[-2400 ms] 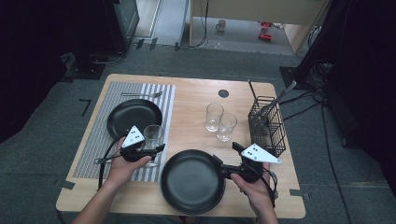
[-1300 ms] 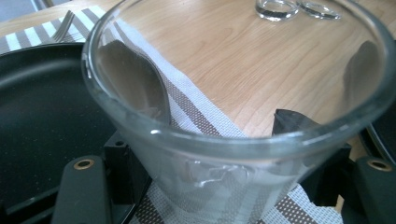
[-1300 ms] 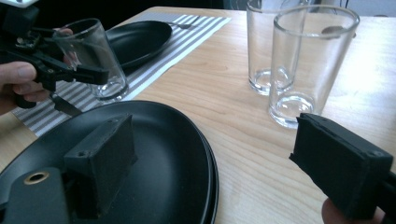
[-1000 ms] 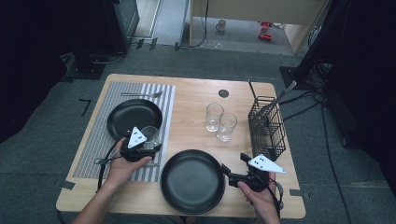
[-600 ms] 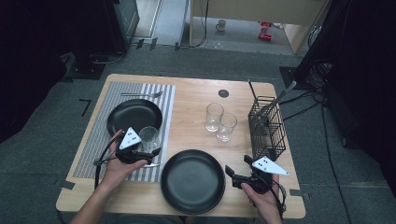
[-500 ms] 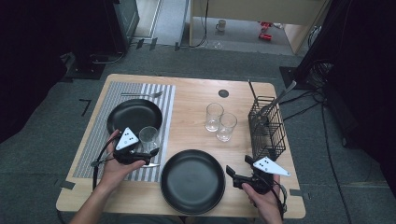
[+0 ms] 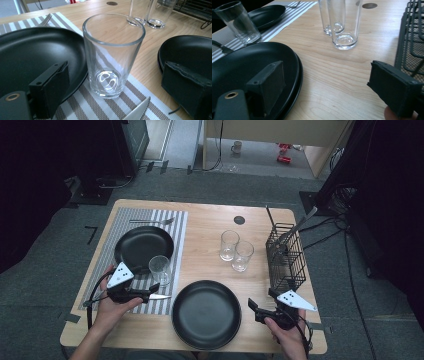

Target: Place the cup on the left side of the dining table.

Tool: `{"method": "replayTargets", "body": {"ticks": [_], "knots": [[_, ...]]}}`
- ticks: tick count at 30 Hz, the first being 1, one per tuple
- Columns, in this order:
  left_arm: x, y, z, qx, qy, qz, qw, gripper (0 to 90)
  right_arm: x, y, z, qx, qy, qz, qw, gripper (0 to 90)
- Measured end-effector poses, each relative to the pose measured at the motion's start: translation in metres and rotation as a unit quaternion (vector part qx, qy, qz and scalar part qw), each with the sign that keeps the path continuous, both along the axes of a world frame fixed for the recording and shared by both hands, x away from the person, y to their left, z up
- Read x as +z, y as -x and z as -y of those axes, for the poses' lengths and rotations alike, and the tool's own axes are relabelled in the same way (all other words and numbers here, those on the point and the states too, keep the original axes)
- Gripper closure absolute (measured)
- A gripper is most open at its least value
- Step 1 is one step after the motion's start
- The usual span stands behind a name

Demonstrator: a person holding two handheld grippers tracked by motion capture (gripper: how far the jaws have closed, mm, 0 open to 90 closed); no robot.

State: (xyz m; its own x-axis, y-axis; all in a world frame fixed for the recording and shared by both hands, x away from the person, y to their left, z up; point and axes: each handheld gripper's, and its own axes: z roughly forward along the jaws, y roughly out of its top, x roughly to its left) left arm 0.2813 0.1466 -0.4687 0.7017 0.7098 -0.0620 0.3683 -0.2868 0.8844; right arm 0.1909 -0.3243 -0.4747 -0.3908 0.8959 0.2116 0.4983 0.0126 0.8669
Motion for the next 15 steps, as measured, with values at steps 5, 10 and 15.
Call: {"method": "replayTargets", "body": {"ticks": [5, 10, 15], "knots": [[0.001, 0.006, -0.008, 0.007, 0.001, -0.001, 1.0000, 8.8, 0.001, 0.001, 0.005, -0.007, 0.003, 0.000, 1.0000, 13.0], [-0.002, 0.010, -0.017, 0.015, 0.000, -0.005, 0.9999, 8.8, 0.000, 0.004, 0.010, -0.013, 0.006, -0.001, 0.9999, 13.0], [-0.004, 0.014, -0.027, 0.025, -0.002, -0.009, 0.9996, 8.8, -0.003, 0.006, 0.017, -0.021, 0.010, -0.004, 0.9997, 13.0]]}}
